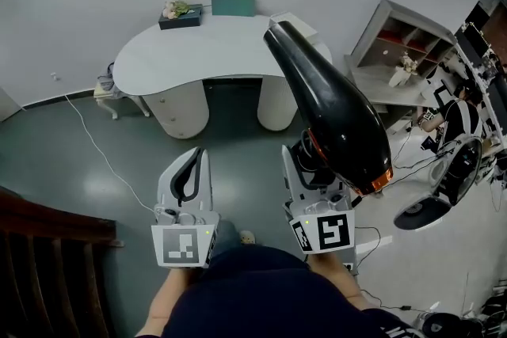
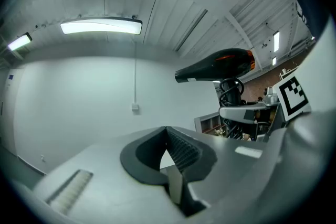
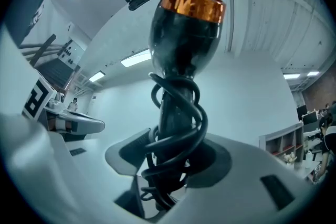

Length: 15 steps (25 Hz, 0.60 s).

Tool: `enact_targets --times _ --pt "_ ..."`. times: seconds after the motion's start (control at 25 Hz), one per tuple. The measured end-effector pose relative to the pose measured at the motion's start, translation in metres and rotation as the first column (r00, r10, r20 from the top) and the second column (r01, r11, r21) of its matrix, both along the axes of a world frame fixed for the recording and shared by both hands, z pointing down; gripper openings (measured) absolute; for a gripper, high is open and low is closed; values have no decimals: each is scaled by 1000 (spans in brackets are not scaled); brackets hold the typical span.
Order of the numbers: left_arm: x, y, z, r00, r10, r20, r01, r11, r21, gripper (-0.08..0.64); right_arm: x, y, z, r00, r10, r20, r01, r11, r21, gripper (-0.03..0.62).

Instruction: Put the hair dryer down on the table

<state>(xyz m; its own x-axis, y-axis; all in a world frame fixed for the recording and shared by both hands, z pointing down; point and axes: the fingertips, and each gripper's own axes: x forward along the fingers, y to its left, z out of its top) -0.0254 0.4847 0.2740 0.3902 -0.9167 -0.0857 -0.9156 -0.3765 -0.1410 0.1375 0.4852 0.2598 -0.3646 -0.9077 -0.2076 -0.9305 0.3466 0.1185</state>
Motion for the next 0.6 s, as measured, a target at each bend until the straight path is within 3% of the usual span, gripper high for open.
enact_targets --times 0.32,0.6 --pt "-8 -12 11 1000 -9 -6 9 1000 -14 11 -3 -15 8 1000 8 -10 -8 1000 6 215" --pt "-3 -60 11 1000 -5 -15 5 1000 -23 11 0 -61 10 1000 8 -22 -8 1000 -2 215"
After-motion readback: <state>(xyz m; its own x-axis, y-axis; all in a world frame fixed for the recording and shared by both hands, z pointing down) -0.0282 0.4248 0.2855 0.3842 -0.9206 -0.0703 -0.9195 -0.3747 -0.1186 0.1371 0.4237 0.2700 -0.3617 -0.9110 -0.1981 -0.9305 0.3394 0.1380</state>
